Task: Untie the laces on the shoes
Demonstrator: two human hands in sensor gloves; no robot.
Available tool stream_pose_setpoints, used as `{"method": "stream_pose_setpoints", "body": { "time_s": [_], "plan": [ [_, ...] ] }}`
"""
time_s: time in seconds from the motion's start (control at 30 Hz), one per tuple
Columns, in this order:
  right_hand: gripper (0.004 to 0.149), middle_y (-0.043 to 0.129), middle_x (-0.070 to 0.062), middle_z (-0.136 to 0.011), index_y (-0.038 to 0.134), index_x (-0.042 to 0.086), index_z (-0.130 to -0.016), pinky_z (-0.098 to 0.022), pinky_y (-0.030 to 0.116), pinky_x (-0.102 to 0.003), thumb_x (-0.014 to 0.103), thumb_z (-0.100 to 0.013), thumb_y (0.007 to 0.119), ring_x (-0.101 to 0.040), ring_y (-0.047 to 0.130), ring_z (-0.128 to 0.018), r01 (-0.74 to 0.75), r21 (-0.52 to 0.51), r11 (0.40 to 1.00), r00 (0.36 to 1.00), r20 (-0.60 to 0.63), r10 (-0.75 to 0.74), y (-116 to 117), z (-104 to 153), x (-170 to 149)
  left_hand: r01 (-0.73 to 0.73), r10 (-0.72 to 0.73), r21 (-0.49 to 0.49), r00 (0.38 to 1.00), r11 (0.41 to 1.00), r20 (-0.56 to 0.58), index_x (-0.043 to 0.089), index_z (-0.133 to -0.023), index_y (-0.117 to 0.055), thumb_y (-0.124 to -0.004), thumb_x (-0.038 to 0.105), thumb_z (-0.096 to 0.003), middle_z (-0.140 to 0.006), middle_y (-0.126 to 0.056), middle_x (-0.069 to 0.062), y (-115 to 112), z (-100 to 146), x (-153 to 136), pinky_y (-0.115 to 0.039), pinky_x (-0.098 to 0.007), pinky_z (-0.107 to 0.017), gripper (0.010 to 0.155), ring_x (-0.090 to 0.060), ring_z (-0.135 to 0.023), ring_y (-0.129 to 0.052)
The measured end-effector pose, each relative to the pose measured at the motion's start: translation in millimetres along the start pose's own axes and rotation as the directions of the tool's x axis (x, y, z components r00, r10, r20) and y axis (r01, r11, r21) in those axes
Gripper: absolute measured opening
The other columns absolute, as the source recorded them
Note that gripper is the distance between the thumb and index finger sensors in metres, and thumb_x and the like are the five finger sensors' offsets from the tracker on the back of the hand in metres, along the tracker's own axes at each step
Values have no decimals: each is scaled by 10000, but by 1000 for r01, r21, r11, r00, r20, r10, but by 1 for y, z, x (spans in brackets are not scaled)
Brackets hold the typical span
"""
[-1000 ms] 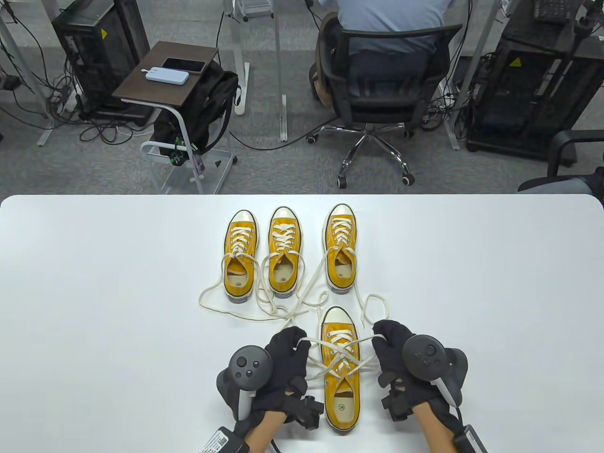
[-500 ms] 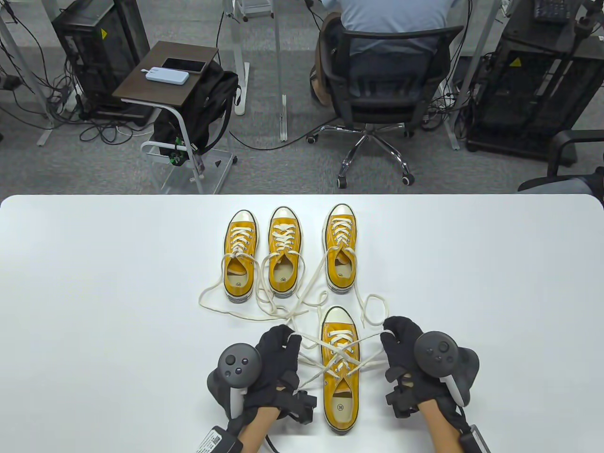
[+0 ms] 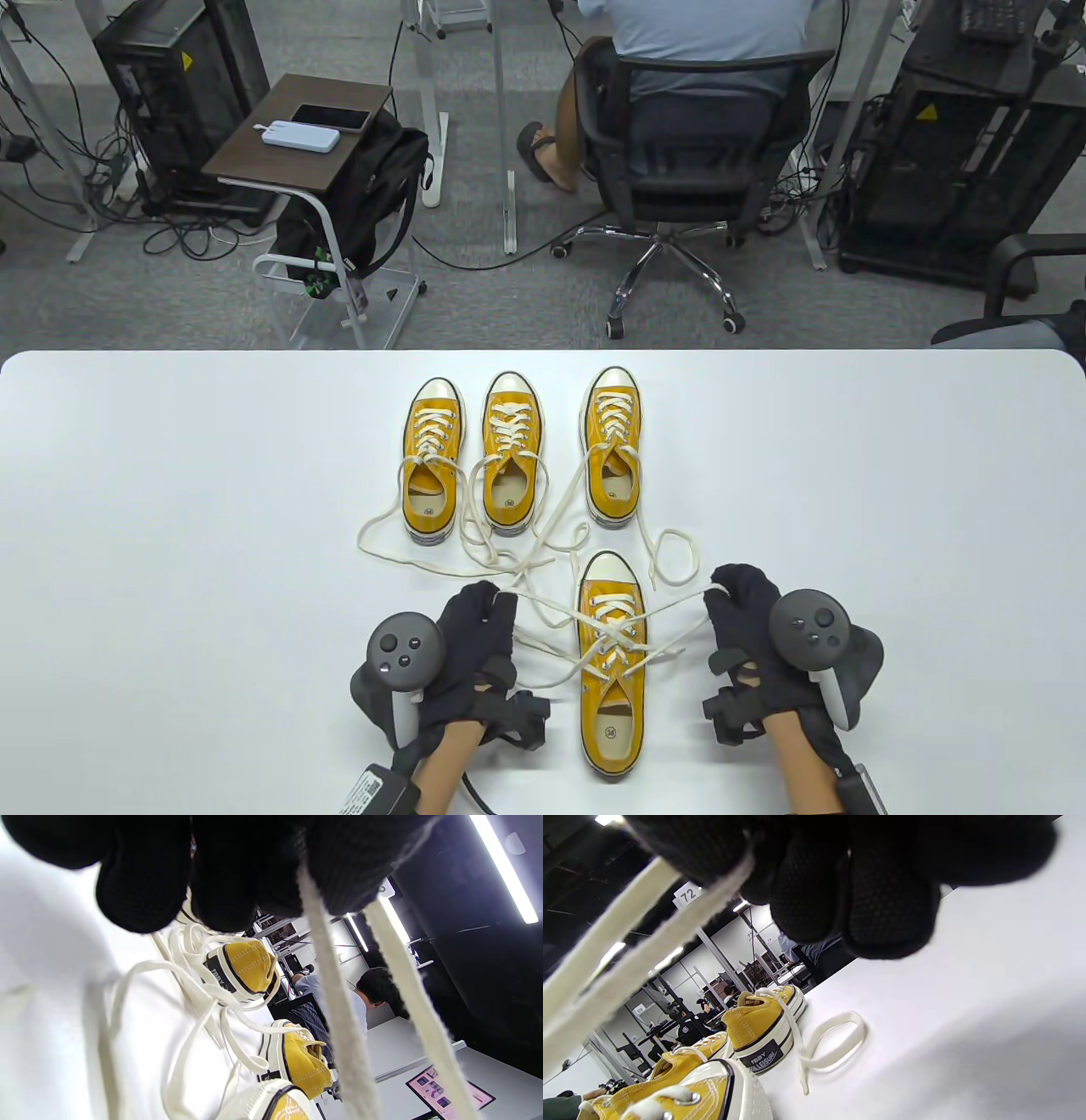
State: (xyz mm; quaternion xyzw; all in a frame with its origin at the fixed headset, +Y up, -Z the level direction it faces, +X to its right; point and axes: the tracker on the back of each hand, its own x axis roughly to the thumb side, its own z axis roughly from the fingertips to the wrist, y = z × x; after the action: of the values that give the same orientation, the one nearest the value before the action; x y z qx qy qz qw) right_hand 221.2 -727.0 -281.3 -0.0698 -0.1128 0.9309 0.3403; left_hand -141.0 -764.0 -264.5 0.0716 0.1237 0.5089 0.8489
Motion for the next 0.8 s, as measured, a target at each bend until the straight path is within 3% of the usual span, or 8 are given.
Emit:
{"method": "stream_pose_setpoints", "body": {
  "time_s": [0.13,0.27,0.47,0.67,0.8],
  "plan": [
    [398,951,-124,-706,769,202,-837,-245,847,-450,342,-465,796,-359,997,-440,15,-22,1000,999,-32,-16,-5,-2,-6,-14,15,16,1000,1000,-11,239,-900,-772,-757,349,-485,-923,-827,-111,3,-2,-1,-807,-508,-444,430,-387,-671,-932],
    [407,952,-125,-705,772,206,-822,-243,847,-449,376,-455,812,-359,998,-436,23,-36,999,997,-67,-26,-7,-4,-12,-28,28,27,999,999,-23,239,-869,-779,-795,400,-469,-906,-836,-104,6,-4,-2,-809,-508,-440,431,-384,-663,-936],
    [404,944,-137,-716,767,208,-809,-242,848,-446,408,-459,794,-360,997,-436,68,-58,996,990,-122,-74,-10,-5,-20,-34,36,48,998,998,-55,245,-718,-901,-754,501,-477,-825,-928,-98,13,-7,-9,-819,-516,-416,381,-396,-612,-967],
    [402,928,-159,-746,759,196,-813,-243,847,-451,394,-465,788,-365,996,-436,133,-89,987,971,-190,-148,-15,-6,-29,-30,35,74,996,997,-80,232,-878,-796,-729,383,-494,-912,-841,-120,16,-9,-13,-807,-515,-435,419,-399,-662,-936],
    [405,907,-173,-774,740,190,-824,-247,847,-449,377,-468,785,-365,993,-443,146,-102,984,964,-211,-165,-17,-7,-33,-35,43,83,995,996,-95,225,-873,-787,-737,399,-491,-917,-831,-123,19,-11,-15,-805,-515,-437,422,-402,-666,-931]
  ]
}}
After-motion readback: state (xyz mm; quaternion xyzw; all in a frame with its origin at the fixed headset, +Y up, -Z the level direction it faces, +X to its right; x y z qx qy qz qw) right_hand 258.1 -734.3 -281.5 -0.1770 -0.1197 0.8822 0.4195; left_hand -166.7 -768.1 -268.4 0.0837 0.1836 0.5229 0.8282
